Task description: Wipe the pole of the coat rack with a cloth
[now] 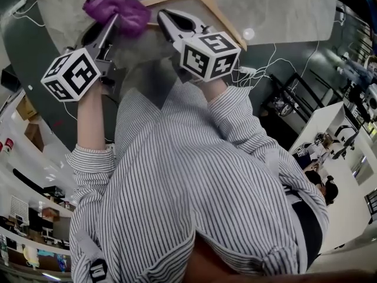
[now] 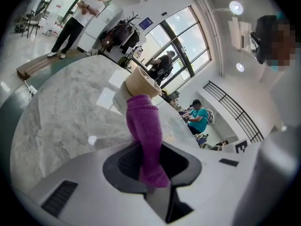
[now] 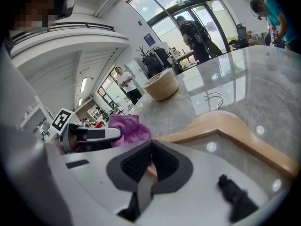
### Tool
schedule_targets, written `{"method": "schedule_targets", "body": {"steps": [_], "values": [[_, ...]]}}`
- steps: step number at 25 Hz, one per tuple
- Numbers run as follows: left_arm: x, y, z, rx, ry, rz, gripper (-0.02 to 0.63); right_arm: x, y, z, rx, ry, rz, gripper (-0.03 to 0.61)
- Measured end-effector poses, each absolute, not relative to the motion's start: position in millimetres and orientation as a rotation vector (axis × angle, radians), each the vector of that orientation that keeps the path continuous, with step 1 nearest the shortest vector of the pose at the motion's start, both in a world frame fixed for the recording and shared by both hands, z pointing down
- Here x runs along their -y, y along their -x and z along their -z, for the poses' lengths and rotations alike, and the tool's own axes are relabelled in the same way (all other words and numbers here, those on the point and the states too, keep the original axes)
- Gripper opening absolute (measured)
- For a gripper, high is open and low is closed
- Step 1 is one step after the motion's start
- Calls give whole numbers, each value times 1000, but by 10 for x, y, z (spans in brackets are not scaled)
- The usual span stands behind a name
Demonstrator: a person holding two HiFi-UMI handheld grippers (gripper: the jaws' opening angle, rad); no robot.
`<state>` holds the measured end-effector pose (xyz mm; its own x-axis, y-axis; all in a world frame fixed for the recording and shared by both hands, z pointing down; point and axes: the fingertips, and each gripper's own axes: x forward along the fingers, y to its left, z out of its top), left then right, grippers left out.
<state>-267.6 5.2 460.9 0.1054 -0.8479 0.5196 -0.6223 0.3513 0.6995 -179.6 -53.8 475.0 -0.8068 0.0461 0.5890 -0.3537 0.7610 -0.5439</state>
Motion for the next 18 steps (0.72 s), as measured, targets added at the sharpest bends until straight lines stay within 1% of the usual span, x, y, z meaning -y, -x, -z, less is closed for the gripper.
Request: {"method": "schedule_targets", "body": {"steps": [10, 18], "values": [[-344, 2761, -4575, 1640, -1284, 351, 98, 417, 1909, -4704, 2373, -177, -878, 16], [-555, 2859, -4571, 1673, -1252, 342, 98, 425, 1887, -4708, 2375, -178, -876, 15]]}}
